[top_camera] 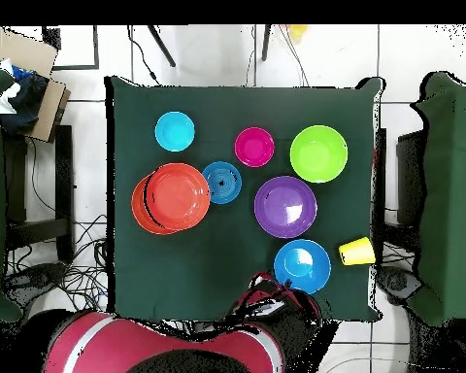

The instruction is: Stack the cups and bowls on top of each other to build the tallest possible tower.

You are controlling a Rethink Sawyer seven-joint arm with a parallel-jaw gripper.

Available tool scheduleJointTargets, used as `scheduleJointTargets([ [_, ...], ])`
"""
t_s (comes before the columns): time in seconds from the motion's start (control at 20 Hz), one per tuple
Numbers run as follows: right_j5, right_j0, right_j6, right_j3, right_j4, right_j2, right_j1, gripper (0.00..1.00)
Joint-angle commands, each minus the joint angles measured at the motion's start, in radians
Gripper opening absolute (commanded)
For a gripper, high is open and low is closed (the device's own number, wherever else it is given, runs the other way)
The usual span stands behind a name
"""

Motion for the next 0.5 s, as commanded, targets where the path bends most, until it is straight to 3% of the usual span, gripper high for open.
scheduleJointTargets([
  [0.05,-0.12,0.02,0.015,-0.161,0.092,0.057,0.101,1.0],
  [0.5,-0.171,0.024,0.004,-0.185,0.144,0.045,0.152,1.0],
])
